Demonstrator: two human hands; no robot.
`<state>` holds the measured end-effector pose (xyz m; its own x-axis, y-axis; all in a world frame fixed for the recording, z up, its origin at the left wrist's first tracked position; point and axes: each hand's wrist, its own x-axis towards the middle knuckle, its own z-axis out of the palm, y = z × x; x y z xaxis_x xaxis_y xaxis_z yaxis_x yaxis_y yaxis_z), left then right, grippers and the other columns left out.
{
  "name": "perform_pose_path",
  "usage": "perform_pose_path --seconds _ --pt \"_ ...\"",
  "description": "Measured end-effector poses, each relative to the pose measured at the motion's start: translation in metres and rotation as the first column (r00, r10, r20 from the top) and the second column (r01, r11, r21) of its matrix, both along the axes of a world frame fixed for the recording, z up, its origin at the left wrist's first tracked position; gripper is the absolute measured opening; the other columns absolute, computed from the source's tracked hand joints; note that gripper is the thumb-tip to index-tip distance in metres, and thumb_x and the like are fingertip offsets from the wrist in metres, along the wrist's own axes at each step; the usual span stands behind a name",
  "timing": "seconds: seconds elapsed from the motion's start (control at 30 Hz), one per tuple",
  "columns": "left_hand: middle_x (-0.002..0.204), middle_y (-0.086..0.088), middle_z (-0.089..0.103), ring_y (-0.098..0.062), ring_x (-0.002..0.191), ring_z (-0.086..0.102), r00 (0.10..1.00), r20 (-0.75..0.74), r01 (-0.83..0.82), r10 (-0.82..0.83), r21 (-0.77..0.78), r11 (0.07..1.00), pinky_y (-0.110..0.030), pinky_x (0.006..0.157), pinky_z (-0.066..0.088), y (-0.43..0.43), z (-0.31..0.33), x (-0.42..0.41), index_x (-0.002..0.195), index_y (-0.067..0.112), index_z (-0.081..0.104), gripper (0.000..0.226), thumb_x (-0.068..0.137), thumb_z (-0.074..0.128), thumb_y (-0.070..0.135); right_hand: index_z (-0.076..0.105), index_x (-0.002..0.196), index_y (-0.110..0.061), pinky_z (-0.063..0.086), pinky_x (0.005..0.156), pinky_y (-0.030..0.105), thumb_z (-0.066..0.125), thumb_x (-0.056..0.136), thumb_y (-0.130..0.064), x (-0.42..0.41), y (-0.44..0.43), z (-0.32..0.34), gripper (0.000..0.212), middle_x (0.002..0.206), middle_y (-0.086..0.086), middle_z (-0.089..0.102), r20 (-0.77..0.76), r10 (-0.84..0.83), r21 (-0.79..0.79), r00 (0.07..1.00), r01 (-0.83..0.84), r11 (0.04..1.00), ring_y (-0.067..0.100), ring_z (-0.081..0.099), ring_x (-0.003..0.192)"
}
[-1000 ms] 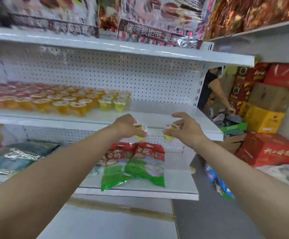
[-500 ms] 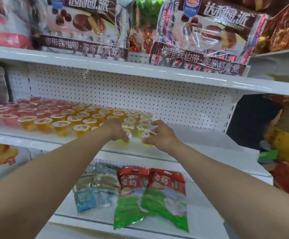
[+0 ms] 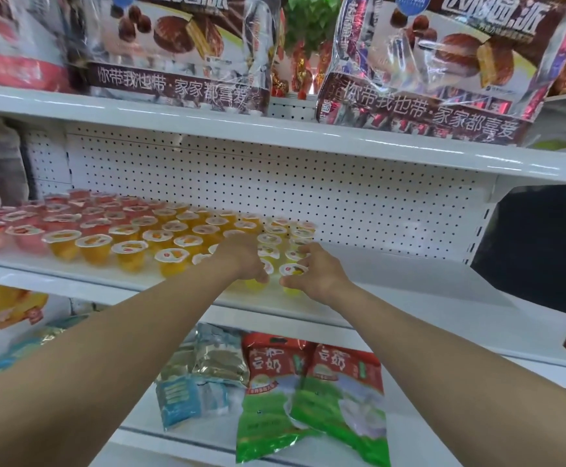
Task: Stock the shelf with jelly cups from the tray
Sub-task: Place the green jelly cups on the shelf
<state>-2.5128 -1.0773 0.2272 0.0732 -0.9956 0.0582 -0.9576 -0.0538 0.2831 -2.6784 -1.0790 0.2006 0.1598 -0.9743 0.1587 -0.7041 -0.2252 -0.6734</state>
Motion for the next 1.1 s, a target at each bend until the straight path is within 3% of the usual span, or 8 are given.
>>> perform_pose_path --seconds 0.33,0.47,0.57,0.7,0.83,0.97,1.1 --pt "0.138 -0.008 0.051 -0.029 0.123 0.052 0.999 -0.021 -0.025 0.024 -0.063 0.998 -0.037 0.095 0.047 0.031 0.026 -0.029 0.138 0.009 0.042 0.076 0.079 0.078 0.041 0.04 0.142 -0.017 0.044 0.099 0.035 0.077 0.08 -0.042 -0.037 0.035 0.029 0.077 0.138 0.005 0.052 -0.151 -0.024 -0.112 0.988 0.007 0.994 0.024 0.05 0.125" --pt "0.131 -0.01 0.053 -0.028 0.112 0.054 0.999 -0.051 0.003 -0.011 -0.156 0.988 -0.034 0.078 0.044 0.057 0.04 -0.058 0.136 0.008 0.042 0.065 0.085 0.069 0.038 0.044 0.141 -0.018 0.041 0.096 0.032 0.072 0.084 -0.046 -0.073 0.059 0.049 0.068 0.137 0.007 0.053 -0.2 -0.115 -0.218 0.973 0.07 0.973 0.024 0.049 0.126" --pt "0.127 -0.012 0.053 -0.027 0.102 0.052 0.993 -0.106 0.028 -0.051 -0.211 0.977 -0.033 0.073 0.041 0.075 0.047 -0.083 0.129 0.008 0.044 0.059 0.087 0.064 0.044 0.045 0.14 -0.018 0.041 0.1 0.035 0.064 0.088 -0.052 -0.104 0.081 0.061 0.065 0.138 0.007 0.052 -0.216 -0.17 -0.28 0.962 0.106 0.954 0.026 0.046 0.129" --pt "0.131 -0.013 0.052 -0.032 0.117 0.052 0.982 -0.161 0.055 -0.102 -0.271 0.961 -0.034 0.083 0.044 0.1 0.049 -0.123 0.13 0.009 0.046 0.061 0.09 0.057 0.053 0.047 0.14 -0.018 0.041 0.098 0.036 0.053 0.094 -0.054 -0.149 0.112 0.072 0.059 0.138 0.009 0.052 -0.227 -0.244 -0.324 0.943 0.163 0.932 0.028 0.044 0.129" --pt "0.133 -0.012 0.05 -0.032 0.12 0.051 0.969 -0.195 0.089 -0.15 -0.291 0.953 -0.04 0.092 0.046 0.128 0.044 -0.168 0.132 0.01 0.045 0.063 0.091 0.053 0.057 0.047 0.14 -0.015 0.041 0.098 0.038 0.046 0.097 -0.054 -0.196 0.147 0.074 0.058 0.139 0.011 0.052 -0.261 -0.312 -0.368 0.913 0.205 0.907 0.031 0.044 0.129" --pt "0.135 -0.011 0.049 -0.032 0.123 0.049 0.967 -0.167 0.143 -0.194 -0.277 0.95 -0.039 0.093 0.044 0.151 0.028 -0.212 0.135 0.011 0.045 0.064 0.093 0.047 0.059 0.05 0.138 -0.013 0.044 0.098 0.04 0.047 0.096 -0.054 -0.242 0.182 0.06 0.058 0.135 0.012 0.055 -0.256 -0.365 -0.36 0.895 0.262 0.895 0.032 0.048 0.125" --pt "0.138 -0.013 0.046 -0.033 0.125 0.046 0.946 -0.211 0.196 -0.246 -0.231 0.953 -0.041 0.097 0.044 0.171 0.001 -0.251 0.139 0.01 0.042 0.063 0.094 0.049 0.054 0.052 0.133 -0.013 0.046 0.088 0.037 0.05 0.095 -0.053 -0.281 0.208 0.03 0.055 0.128 0.011 0.059 -0.262 -0.42 -0.318 0.869 0.333 0.888 0.031 0.052 0.117"
